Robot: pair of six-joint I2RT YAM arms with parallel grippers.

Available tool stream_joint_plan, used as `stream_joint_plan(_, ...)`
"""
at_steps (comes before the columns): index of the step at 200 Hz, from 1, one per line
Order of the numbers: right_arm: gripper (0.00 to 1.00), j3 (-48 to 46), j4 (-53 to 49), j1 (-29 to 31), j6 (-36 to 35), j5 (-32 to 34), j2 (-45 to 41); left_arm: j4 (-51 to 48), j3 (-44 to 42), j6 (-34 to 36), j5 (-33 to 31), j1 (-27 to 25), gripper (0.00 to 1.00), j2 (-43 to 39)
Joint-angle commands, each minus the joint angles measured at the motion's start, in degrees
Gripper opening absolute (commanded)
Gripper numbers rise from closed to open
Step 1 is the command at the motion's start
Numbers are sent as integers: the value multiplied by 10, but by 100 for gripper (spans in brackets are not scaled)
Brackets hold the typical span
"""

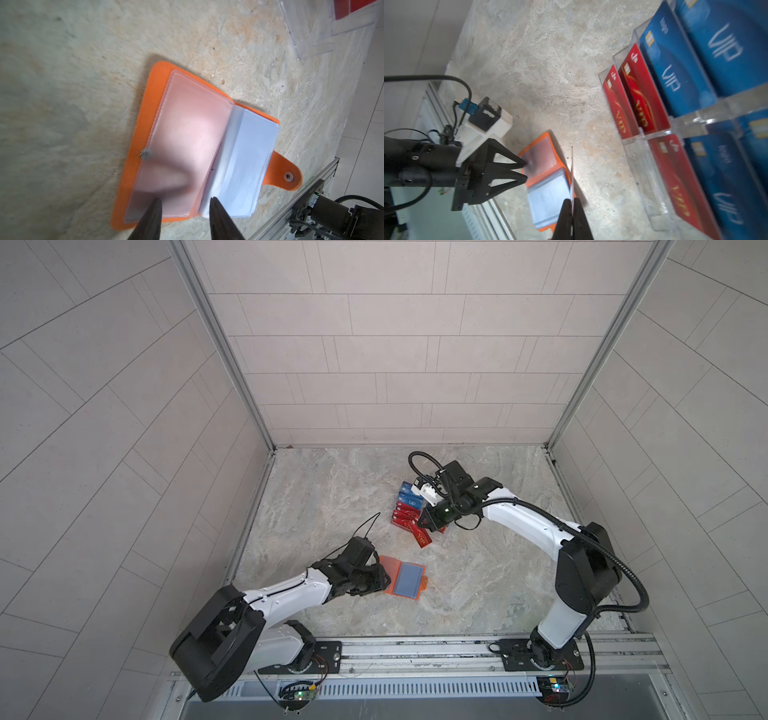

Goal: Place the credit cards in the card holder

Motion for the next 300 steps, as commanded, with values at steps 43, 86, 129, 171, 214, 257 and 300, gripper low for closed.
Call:
stream_joint_plan(43, 0, -225, 272, 67, 321, -17, -68, 57, -51, -94, -42, -31, 42, -9)
stream_joint_plan(86, 0, -270, 338, 84, 381, -23, -54, 85, -63, -143, -66, -66, 41, -7)
stream_joint_plan(129, 0, -292, 400, 89, 429, -49, -22, 111, -72, -180, -76, -87, 40, -3)
stream_joint_plan(171, 0, -302, 403, 93, 444, -47, -10, 10, -21, -133, -104, -79, 46, -49)
stream_joint_plan(214, 0, -315, 418, 96, 454, -50, 4, -47, 6, -62, -73, -5, 47, -74)
stream_joint_plan(257, 0, -321, 424, 97, 460, -46, 2, -102, 55, 42, -38, 49, 50, -31)
stream_joint_plan(300, 0, -323, 419, 98, 454, -43, 6, -104, 79, 107, -24, 49, 47, 43)
